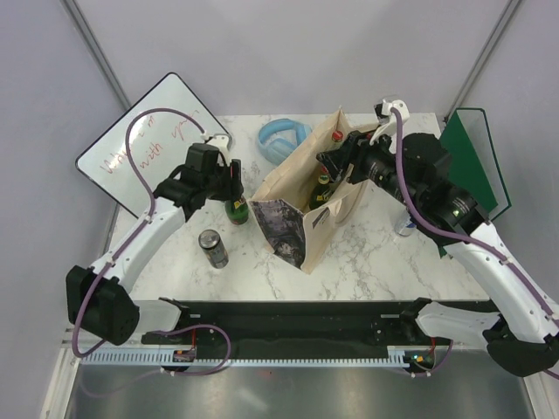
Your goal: Place the beverage into the canvas bag
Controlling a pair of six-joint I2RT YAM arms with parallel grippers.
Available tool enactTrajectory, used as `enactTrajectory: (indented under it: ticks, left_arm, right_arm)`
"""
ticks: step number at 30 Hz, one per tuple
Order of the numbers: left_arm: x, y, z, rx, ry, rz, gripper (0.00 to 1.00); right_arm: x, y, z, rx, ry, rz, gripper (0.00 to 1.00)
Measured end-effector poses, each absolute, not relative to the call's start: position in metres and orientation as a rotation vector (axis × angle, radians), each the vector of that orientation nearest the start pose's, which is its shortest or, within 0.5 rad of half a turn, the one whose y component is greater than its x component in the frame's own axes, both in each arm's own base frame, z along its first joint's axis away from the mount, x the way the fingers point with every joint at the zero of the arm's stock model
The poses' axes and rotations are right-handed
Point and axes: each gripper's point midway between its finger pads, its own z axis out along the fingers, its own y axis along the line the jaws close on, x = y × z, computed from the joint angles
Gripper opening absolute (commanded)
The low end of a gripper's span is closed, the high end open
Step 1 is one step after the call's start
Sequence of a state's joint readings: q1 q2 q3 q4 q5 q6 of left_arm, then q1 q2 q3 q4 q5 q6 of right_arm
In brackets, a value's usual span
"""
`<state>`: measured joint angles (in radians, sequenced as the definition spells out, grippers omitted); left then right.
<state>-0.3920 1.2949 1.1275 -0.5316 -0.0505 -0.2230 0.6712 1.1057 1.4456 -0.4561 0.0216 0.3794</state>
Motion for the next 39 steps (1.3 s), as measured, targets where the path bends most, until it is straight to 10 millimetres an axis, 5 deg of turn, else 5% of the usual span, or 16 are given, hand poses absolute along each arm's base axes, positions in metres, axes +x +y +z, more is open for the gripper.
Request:
enactTrajectory:
  ticks: [8,16,23,30,33,37,39]
  left_arm:
    - [0.353,-0.141,0.160,0.143,2.301,-0.238,0.59]
    - [0.369,-0.144,0.152,0.132,2.255,-0.226,0.41]
    - [0.374,-0.146,0.151,0.126,2.220,-0.224,0.60]
    - [0.370,-0.149,0.140,0.138,2.225,-0.230,0.61]
    - [0.371,-0.149,0.139,0.133,2.219,-0.230,0.47]
    - [0.374,-0.147,0.142,0.118,2.199,-0.215,0.11]
    - [0.373,-0.146,0.143,0.116,2.196,-0.212,0.02]
  right_arm:
    - [0.264,0.225,0.437,-0.229,1.667,0.786,0.63]
    - [0.270,0.226,0.407,-0.228,1.727,0.751,0.63]
    - [0.274,0.224,0.403,-0.225,1.731,0.725,0.63]
    - [0.275,0.224,0.396,-0.226,1.742,0.715,0.63]
    - [0.275,0.224,0.396,-0.225,1.742,0.714,0.63]
    - [0.274,0.223,0.398,-0.223,1.737,0.714,0.63]
    - [0.274,0.223,0.398,-0.223,1.736,0.715,0.63]
